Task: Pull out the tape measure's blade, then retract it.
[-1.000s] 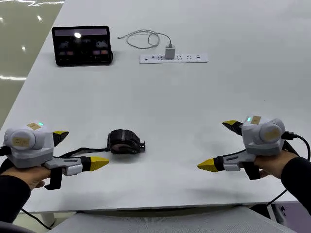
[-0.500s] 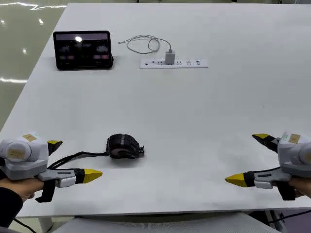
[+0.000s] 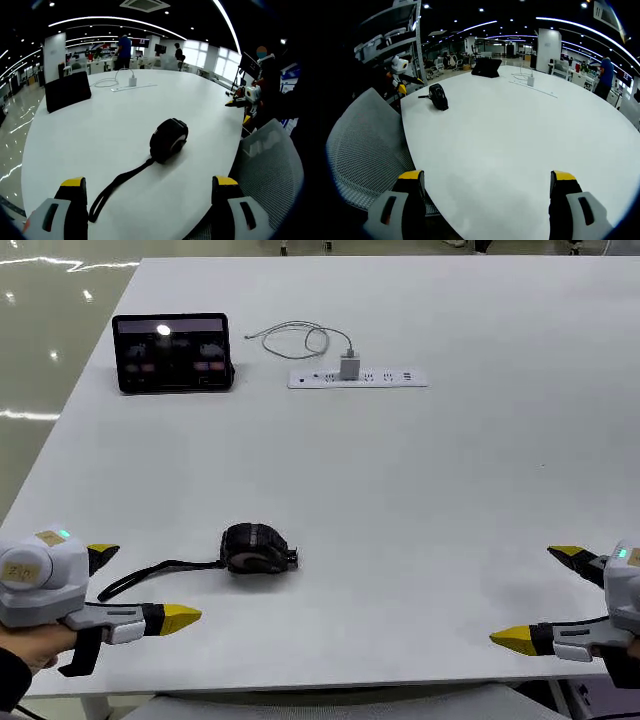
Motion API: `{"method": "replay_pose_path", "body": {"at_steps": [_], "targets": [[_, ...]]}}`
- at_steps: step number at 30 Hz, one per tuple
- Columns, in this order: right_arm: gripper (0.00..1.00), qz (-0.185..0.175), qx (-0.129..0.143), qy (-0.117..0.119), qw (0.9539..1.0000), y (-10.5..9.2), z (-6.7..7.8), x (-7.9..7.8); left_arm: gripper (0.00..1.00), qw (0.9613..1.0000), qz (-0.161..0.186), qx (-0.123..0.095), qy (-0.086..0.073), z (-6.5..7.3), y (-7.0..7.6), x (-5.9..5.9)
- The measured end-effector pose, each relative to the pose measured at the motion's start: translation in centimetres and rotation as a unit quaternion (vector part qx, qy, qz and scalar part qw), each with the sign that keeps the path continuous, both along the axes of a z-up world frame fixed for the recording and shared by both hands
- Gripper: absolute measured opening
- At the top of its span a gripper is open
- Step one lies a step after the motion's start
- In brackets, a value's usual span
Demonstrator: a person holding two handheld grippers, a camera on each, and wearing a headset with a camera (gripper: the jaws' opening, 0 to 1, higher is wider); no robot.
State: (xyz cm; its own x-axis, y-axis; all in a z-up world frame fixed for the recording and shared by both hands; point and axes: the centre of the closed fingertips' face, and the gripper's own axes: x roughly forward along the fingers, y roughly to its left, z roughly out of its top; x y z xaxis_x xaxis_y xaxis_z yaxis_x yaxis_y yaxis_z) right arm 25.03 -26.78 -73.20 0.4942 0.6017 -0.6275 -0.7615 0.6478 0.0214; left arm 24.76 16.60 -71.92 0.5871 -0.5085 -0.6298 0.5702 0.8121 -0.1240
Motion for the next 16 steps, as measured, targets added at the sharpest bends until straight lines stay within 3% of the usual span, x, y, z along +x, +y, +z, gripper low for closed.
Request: {"method": "replay_pose_path", "body": {"at_steps": [1, 3, 6, 16], "targets": [[1.0, 0.0, 0.001, 0.0, 1.0, 0.06, 0.1, -0.02, 1.0, 1.0, 0.002, 0.003, -0.005, 0.02, 0.05, 0.15], [1.0, 0.002, 0.0, 0.001, 1.0, -0.01, 0.08, -0.01, 1.0, 1.0, -0.002, -0.008, 0.004, -0.03, -0.35, 0.0], [1.0, 0.009, -0.004, -0.005, 0.9999, -0.13, 0.12, 0.08, 1.0, 1.0, -0.007, 0.001, 0.004, -0.23, -0.56, 0.05], [1.0, 0.005, -0.001, 0.0, 1.0, -0.56, 0.09, 0.34, 1.0, 1.0, -0.004, -0.002, 0.005, -0.05, -0.42, 0.12]]}}
